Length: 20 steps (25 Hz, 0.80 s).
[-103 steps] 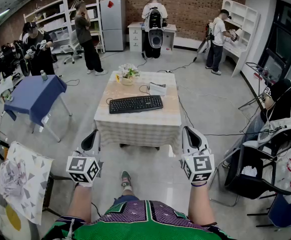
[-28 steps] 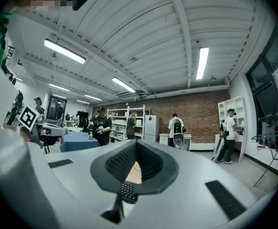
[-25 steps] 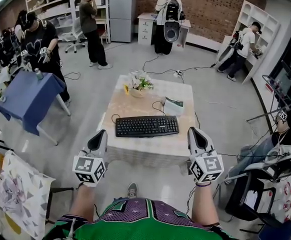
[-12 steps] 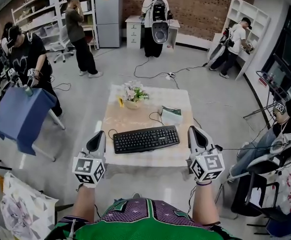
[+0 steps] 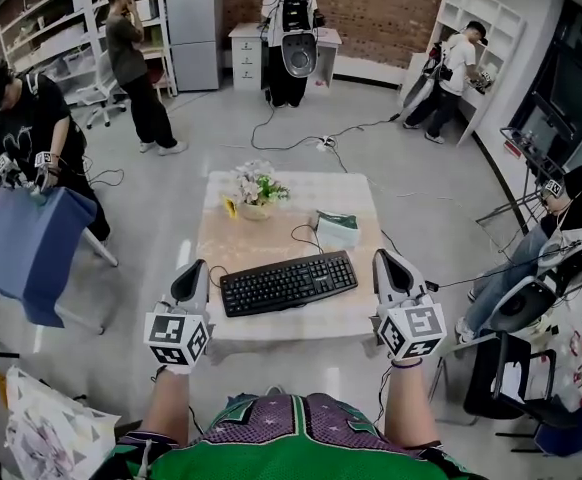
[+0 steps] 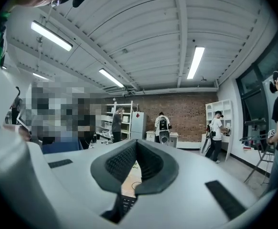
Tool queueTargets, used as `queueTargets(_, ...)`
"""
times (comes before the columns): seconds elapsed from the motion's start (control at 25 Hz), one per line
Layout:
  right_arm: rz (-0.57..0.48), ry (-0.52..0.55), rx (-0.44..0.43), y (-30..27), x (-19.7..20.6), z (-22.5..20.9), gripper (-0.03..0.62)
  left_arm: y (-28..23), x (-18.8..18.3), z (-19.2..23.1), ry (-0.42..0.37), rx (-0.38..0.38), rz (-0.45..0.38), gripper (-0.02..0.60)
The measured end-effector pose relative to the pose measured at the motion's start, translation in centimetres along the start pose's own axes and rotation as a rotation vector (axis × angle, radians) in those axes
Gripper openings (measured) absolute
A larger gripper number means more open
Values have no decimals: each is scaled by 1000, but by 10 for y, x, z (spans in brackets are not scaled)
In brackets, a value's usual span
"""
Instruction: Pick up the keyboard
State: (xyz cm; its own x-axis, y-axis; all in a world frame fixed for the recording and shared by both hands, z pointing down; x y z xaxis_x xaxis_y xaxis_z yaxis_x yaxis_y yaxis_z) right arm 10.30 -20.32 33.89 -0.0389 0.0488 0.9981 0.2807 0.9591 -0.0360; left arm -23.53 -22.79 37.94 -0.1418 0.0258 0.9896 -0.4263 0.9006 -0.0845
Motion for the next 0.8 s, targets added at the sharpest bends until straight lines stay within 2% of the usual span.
queueTargets(0.32,10,10,5,-22,3,-14,0,-13,3,3,62,1,8,18)
queueTargets(0.68,-49,-29,-84,-59,-15,-37,8,-27,-23,3,11,-78,-49,20)
queueTargets(0.72,-50,-28,-99,-62,-16,-37,27,-30,-24,2,7,-75,-47,36)
queueTargets(0.8,-38,-30,-134,-68,-14,-36,101,-37,-22,-2,8,-46,-29,170)
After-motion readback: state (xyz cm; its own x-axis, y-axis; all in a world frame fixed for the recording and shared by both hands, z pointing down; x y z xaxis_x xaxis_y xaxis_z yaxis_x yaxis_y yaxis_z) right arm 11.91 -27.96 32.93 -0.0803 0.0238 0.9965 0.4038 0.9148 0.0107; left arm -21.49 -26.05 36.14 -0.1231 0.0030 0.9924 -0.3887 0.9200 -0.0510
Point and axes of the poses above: the fingertips, and each gripper's own axes: y backward along the fingers, z to its left, x out of its underside, the point moved 2 cm from there along y, backward along the fingers, and after that the axes turned 7 degrees about -y, right-handed, at the moved point
